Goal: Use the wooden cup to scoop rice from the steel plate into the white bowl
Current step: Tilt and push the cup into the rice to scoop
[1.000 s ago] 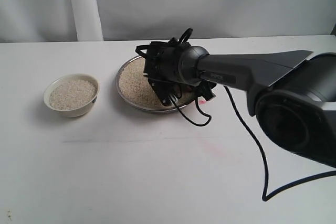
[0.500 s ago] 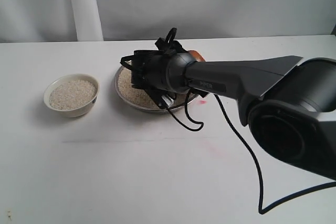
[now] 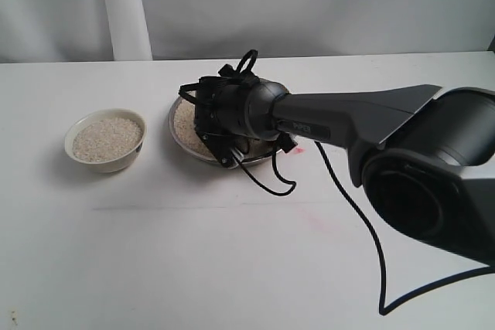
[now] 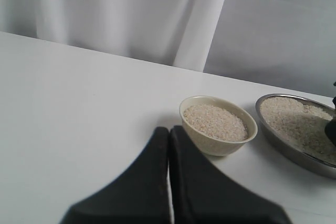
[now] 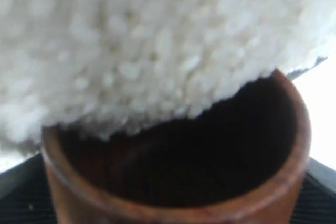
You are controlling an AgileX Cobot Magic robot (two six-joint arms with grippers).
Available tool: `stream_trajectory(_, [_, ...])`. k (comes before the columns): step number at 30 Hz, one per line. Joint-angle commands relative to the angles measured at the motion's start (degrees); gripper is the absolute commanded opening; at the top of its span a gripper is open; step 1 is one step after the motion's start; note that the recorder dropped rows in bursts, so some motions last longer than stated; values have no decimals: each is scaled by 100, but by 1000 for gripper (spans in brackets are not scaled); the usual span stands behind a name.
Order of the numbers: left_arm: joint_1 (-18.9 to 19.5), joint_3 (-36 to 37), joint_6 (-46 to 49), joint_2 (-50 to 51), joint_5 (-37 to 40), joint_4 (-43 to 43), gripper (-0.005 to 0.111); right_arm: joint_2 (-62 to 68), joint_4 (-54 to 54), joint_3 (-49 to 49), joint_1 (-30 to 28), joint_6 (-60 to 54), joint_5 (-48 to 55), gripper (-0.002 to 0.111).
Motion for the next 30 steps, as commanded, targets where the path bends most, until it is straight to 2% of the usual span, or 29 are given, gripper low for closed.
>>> stream_trajectory(1, [-26, 11, -12, 1, -20, -27, 0, 16, 544, 26, -1, 116, -508, 0])
stream_trajectory(11, [-26, 11, -12, 1, -20, -27, 0, 16, 1535, 26, -63, 270, -929, 0])
stream_trajectory(18, [-26, 11, -12, 1, -20, -27, 0, 16, 1969, 26, -249, 1171, -1055, 0])
stream_trajectory(30, [-26, 11, -12, 1, -20, -27, 0, 16, 3278, 26, -494, 1270, -1394, 0])
